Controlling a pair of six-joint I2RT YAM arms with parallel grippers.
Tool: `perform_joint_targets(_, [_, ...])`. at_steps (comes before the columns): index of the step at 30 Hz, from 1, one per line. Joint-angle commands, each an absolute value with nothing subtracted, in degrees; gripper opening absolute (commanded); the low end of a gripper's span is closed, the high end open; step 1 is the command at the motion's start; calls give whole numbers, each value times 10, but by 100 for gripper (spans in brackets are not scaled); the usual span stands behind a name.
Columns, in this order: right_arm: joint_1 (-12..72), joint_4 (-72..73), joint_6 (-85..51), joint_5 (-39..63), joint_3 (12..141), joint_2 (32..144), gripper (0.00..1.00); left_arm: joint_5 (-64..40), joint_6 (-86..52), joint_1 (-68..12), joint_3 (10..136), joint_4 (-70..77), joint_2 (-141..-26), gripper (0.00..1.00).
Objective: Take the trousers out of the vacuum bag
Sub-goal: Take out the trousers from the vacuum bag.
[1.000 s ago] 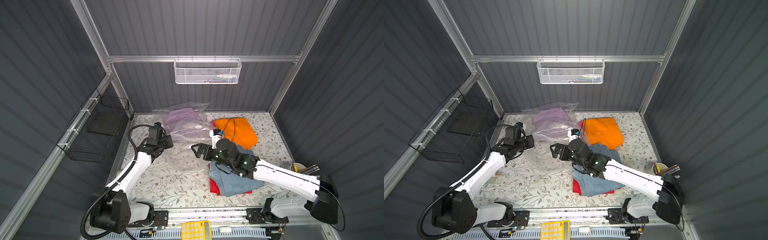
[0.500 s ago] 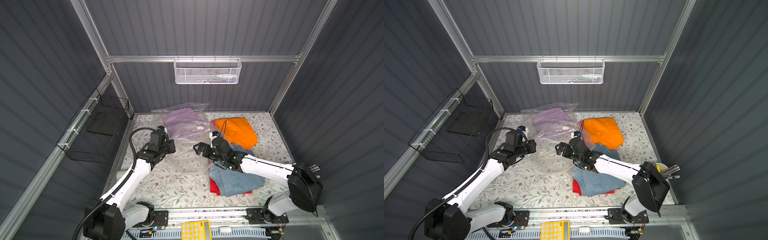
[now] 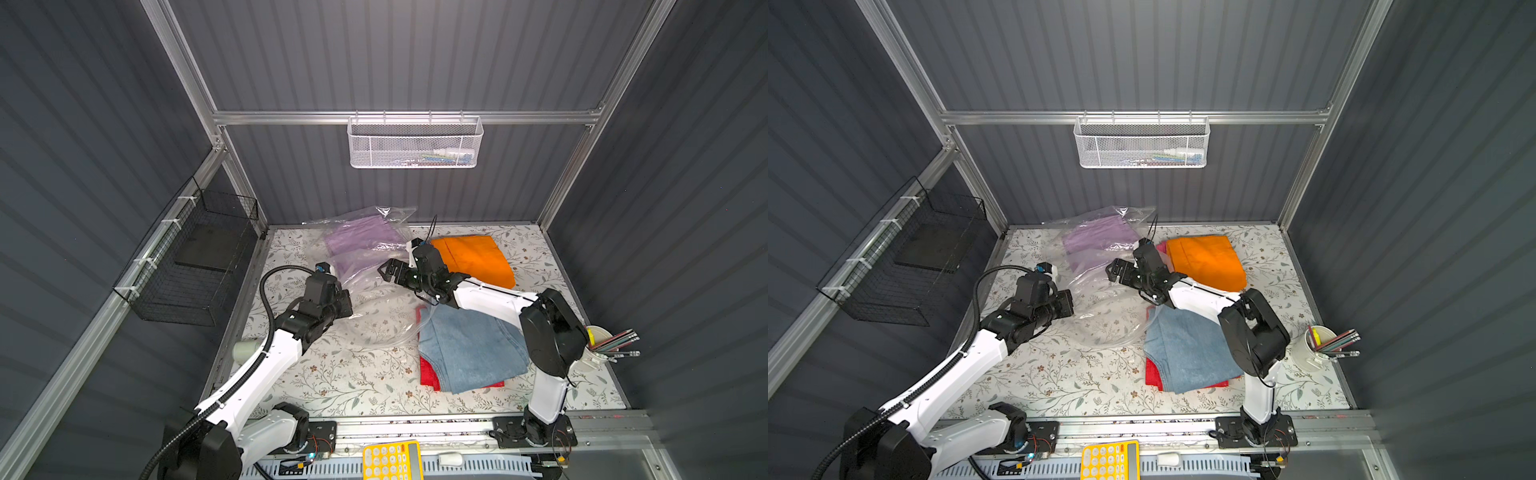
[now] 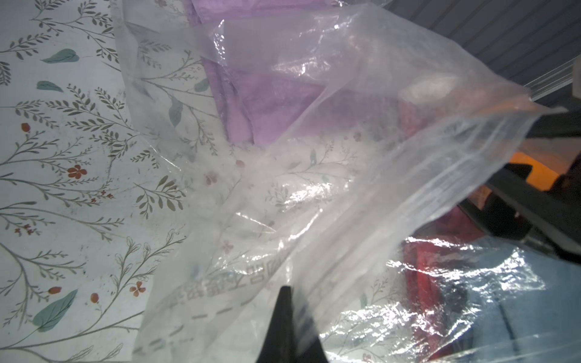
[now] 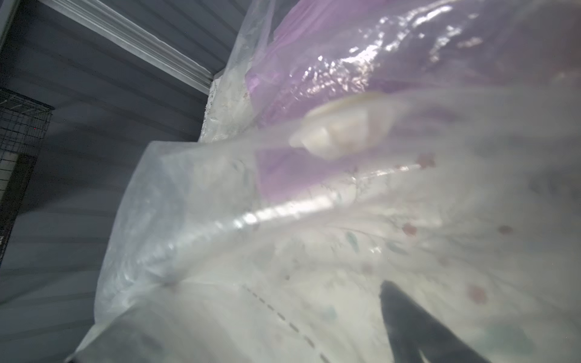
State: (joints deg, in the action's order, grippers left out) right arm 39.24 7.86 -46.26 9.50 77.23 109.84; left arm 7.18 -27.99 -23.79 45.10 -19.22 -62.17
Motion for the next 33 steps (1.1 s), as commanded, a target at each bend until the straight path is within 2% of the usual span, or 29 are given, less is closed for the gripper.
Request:
perform_joint_targets(1, [375, 54, -431, 120, 836, 1140, 99, 115, -313, -242, 431, -212, -593, 0])
perform_joint_targets(9, [354, 19, -411, 158, 942, 1203, 99, 144, -359, -267, 422, -197, -599, 0])
perform_joint_targets(12, [355, 41, -416, 152, 899, 1161, 99, 168, -347, -267, 443, -185, -611, 0])
perform_joint_targets(17, [365, 129, -479, 125, 739, 1045, 99, 175, -310, -267, 502, -182, -672, 0])
perform_joint_targets(22, [422, 151, -505, 62, 652, 973, 97, 163, -289, -266, 526, -160, -710, 0])
perform_joint_targets(29, [470, 155, -528, 34, 661, 988, 92, 163, -278, -266, 538, -159, -726, 0])
perform_joint_targets(33, [481, 153, -538, 39, 695, 1037, 83, 169, -275, -266, 538, -160, -722, 0])
